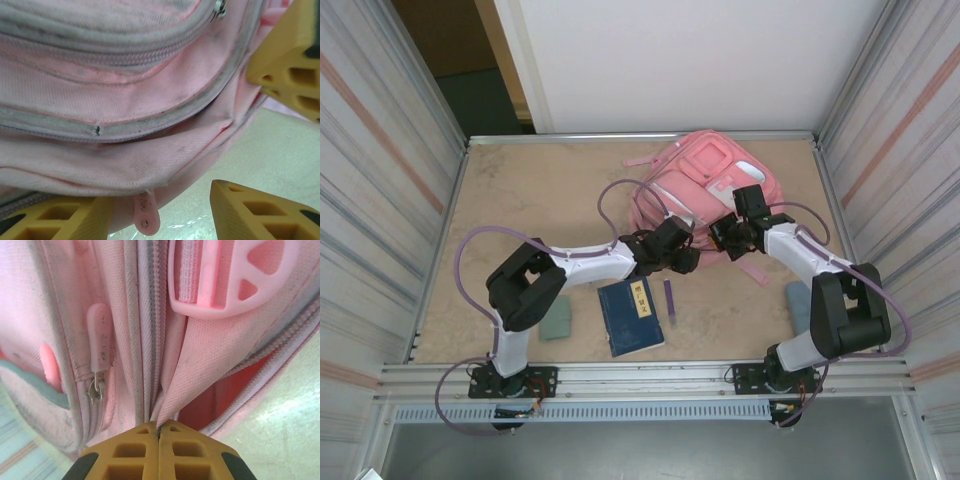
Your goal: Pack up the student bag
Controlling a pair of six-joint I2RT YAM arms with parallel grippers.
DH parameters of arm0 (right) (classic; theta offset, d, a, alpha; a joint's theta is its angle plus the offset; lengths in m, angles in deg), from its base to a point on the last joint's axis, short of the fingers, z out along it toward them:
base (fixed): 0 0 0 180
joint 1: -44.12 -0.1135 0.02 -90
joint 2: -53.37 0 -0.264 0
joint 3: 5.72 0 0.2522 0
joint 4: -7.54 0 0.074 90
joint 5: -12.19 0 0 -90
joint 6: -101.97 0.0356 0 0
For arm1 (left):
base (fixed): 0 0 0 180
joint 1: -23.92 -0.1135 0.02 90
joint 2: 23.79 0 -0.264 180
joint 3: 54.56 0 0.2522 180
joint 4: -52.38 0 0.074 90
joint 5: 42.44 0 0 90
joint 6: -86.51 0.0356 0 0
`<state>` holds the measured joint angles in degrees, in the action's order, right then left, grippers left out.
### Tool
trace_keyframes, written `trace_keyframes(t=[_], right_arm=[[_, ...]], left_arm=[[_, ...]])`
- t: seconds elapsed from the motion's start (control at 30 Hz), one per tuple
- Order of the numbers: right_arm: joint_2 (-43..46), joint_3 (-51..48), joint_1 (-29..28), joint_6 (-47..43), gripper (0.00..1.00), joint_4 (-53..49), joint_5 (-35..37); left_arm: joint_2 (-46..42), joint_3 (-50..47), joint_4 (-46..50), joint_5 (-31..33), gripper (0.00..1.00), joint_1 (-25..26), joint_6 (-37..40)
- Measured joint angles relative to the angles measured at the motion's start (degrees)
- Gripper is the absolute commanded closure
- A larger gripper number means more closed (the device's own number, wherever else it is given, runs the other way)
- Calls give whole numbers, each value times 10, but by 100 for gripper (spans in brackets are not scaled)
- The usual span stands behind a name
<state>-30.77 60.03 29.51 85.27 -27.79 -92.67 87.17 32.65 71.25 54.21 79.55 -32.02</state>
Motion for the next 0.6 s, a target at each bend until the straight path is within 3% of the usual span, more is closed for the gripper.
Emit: trace_keyframes(t=[0.13, 0.37, 0.5, 0.6], right_arm=[[14, 0, 0, 0, 100, 0, -7], [27, 0, 0, 0, 100, -1, -10], [32, 0, 5, 0, 100, -3, -10], [35, -2, 13, -4, 100, -7, -11]], left_arm=[[2, 1, 7, 16, 50, 0, -2], [28, 16, 8, 46, 86, 0, 4], [30, 17, 9, 50, 98, 1, 9], [28, 18, 7, 43, 100, 3, 16]])
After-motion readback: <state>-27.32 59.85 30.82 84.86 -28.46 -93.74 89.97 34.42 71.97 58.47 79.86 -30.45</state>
